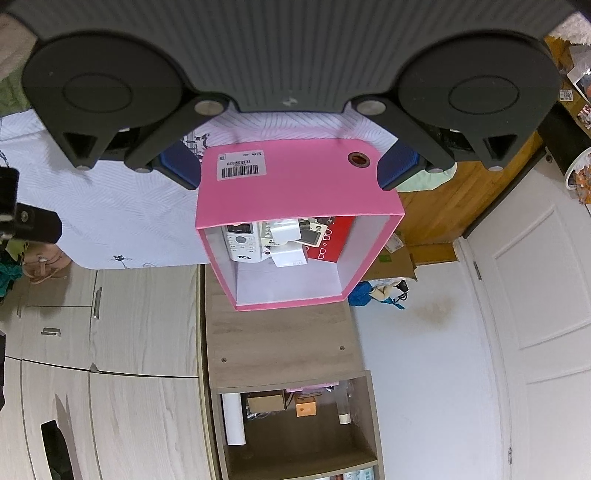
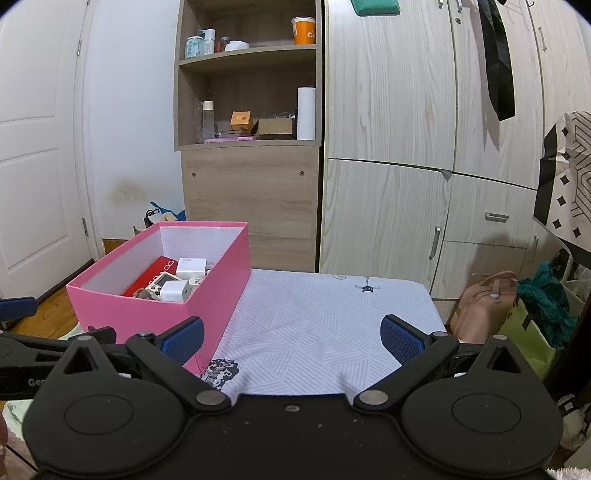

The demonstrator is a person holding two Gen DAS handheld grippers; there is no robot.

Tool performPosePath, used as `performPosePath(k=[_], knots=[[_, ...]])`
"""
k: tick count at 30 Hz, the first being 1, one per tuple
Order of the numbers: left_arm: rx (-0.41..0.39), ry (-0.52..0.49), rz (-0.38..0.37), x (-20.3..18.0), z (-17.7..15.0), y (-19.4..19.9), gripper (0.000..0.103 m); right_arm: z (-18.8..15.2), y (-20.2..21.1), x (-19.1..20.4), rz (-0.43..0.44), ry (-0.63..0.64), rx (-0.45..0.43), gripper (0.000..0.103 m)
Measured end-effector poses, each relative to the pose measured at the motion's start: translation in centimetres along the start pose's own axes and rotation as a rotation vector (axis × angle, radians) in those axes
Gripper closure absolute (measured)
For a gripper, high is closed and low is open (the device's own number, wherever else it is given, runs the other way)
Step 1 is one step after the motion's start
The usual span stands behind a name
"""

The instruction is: Organize rigid objects

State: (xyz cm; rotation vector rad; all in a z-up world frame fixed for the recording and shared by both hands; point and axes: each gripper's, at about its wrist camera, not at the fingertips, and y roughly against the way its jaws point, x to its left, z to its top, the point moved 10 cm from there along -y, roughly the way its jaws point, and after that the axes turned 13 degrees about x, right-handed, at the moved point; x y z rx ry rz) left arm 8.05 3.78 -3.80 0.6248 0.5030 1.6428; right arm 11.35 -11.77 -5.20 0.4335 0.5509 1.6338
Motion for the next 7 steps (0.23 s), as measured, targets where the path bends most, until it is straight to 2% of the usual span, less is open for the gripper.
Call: performPosePath(k=[7], knots=[[0.016,0.007,-0.022,0.02,0.01,-0.30,0.000,-0.12,0.04,0.23,0.003,0.006,-0.002,0.000]])
